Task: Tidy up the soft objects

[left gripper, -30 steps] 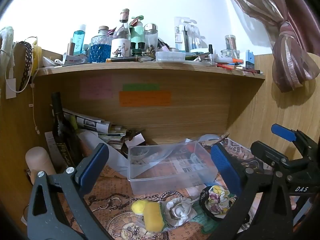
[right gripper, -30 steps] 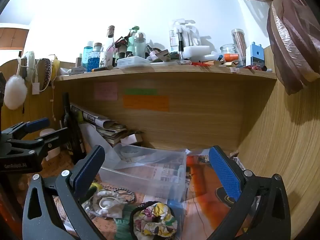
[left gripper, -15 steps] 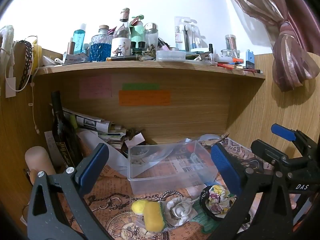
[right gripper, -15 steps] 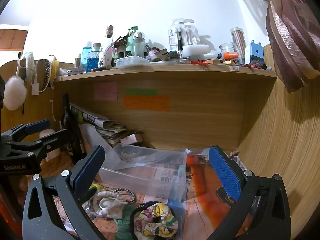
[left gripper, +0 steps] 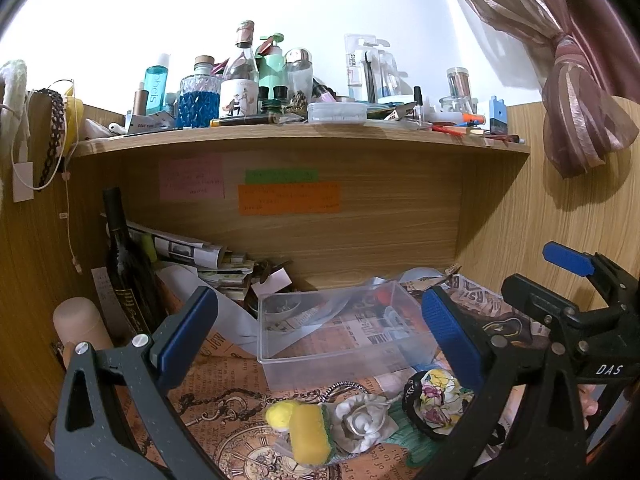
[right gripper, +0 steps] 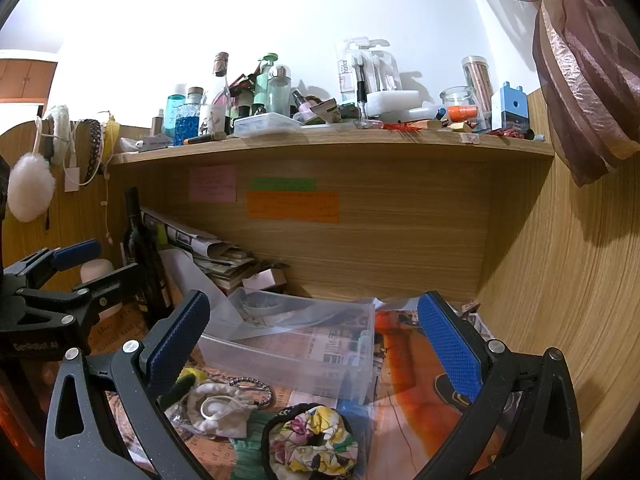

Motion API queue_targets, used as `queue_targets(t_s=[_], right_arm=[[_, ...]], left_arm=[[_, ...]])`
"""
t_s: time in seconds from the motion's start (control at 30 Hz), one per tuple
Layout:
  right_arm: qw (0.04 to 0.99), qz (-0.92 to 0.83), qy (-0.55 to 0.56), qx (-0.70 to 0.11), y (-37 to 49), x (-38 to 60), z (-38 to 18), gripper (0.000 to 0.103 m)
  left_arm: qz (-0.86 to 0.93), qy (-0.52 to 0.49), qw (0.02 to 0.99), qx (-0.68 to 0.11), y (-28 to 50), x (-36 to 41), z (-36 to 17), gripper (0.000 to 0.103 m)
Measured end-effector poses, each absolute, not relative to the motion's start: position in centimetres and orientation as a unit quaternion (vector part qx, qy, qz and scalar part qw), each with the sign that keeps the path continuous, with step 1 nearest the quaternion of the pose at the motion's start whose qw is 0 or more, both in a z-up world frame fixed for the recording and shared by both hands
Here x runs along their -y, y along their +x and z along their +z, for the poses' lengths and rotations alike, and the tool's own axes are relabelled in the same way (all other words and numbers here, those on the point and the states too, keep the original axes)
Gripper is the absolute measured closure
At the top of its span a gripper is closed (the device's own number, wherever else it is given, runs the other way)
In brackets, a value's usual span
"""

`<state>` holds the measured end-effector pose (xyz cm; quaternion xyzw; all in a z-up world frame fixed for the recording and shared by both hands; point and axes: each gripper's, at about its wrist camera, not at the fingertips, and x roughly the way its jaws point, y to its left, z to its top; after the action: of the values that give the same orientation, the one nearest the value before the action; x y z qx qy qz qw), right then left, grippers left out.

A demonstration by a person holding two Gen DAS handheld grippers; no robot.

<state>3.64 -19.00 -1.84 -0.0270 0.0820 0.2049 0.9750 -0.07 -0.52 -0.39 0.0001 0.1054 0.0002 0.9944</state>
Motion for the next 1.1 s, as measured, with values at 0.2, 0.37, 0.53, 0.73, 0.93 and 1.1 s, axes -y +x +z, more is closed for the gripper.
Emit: queue_targets(t_s=[0.2, 0.37, 0.53, 0.73, 0.93, 1.1], right_arm=[[0.975, 0.205, -0.026, -0.082, 3.59, 19.01, -1.85, 0.0], [0.975, 0.205, -0.027, -0.082, 3.55, 19.0, -1.87, 0.0], [0.975, 0.205, -0.026, -0.082, 3.63, 18.93, -1.75, 0.0], [0.975, 0.205, -0.026, -0.082, 3.58, 18.85, -1.72, 0.0], [0.975, 0.206, -0.026, -0.082, 3.64, 18.79, -1.67, 0.0], [0.975, 0.205, -0.026, -0.082, 3.65, 18.85, -1.68, 0.0]], left_arm=[[0.001, 0.0, 0.994, -0.105, -0.09, 0.67, -0.45, 0.0], [0.002, -0.002, 0.994, -0.107, -0.01, 0.68, -0.52, 0.0], [0.001, -0.005, 0.994, -0.108, 0.09, 0.38, -0.5, 0.0], [0.0, -0.005, 0.994, -0.107, 0.13, 0.28, -0.43, 0.0], [0.0, -0.005, 0.994, -0.106, 0.12, 0.26, -0.39, 0.0], [0.001, -0.005, 0.994, -0.105, 0.08, 0.3, -0.36, 0.0]])
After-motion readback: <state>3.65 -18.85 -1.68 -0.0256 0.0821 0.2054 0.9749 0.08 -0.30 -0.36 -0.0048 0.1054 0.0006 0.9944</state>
